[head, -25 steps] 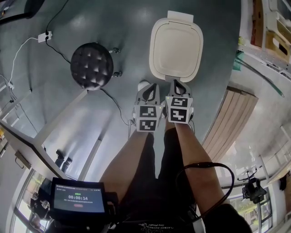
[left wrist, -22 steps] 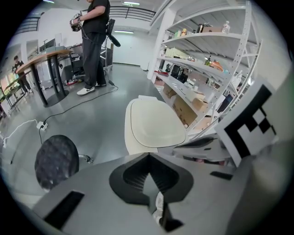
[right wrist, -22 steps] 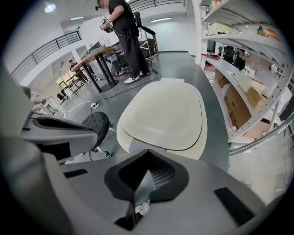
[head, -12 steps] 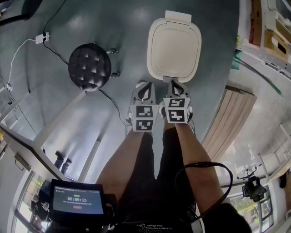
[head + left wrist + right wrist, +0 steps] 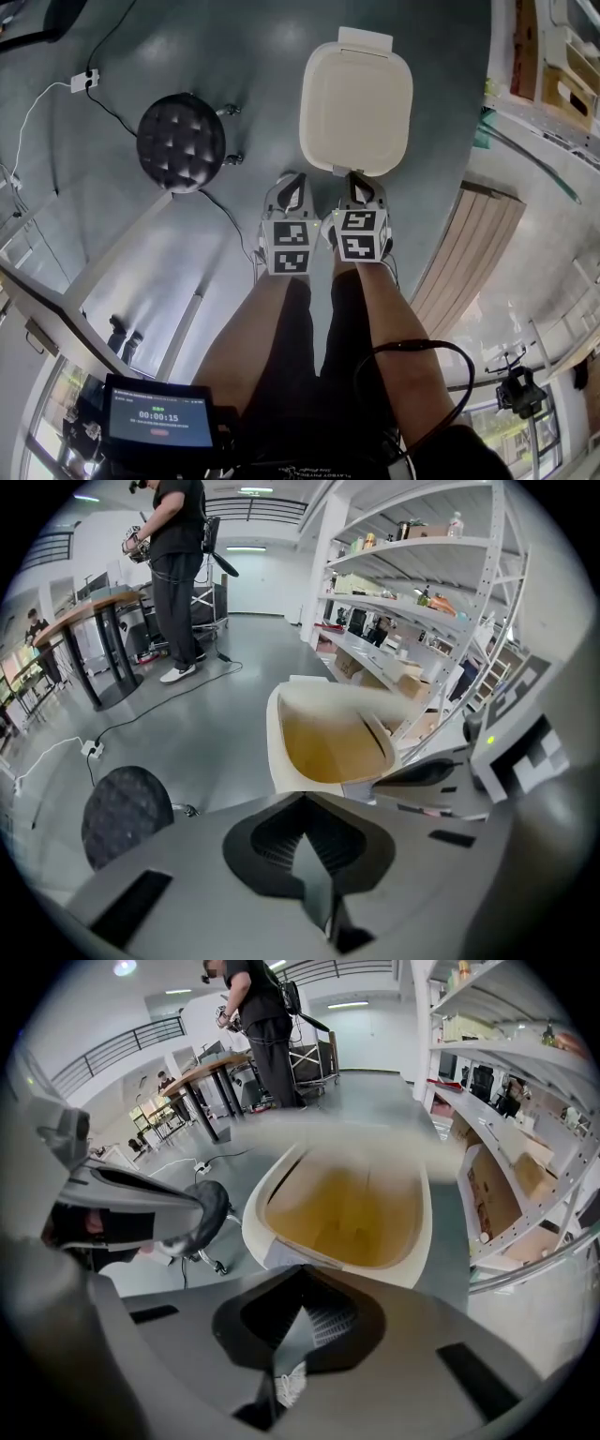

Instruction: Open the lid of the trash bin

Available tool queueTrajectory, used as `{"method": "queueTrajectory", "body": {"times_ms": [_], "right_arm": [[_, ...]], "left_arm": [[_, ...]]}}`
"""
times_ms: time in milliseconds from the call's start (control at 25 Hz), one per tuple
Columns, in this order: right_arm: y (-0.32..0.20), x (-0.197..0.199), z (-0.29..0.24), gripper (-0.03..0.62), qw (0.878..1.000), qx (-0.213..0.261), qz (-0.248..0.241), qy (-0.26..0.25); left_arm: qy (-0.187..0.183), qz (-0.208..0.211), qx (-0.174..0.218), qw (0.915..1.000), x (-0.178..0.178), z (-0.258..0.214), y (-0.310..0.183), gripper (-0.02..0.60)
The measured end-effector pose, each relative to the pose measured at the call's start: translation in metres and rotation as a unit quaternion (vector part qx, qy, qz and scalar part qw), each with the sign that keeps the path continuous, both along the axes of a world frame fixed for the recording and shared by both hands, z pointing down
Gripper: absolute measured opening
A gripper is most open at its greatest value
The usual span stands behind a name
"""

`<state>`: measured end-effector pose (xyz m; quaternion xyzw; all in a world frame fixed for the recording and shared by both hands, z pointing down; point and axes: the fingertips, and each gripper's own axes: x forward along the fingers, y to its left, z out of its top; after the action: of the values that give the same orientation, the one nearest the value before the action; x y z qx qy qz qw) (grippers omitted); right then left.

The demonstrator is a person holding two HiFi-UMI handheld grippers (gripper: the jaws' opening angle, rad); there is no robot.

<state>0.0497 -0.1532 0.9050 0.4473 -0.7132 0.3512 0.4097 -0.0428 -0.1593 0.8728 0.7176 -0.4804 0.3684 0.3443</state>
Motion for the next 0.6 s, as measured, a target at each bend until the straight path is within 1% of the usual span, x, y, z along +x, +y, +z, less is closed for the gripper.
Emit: {"method": "queueTrajectory", "body": {"times_ms": [600], "right_arm": [[0.0006,-0.0001,-0.0011,0.002,1.0,-0.008,0.005,-0.008]], "left_arm": [[0.01,-0.006,0.004,0.9999,-0.0017,-0.0051,0.0012,-0.003]]}}
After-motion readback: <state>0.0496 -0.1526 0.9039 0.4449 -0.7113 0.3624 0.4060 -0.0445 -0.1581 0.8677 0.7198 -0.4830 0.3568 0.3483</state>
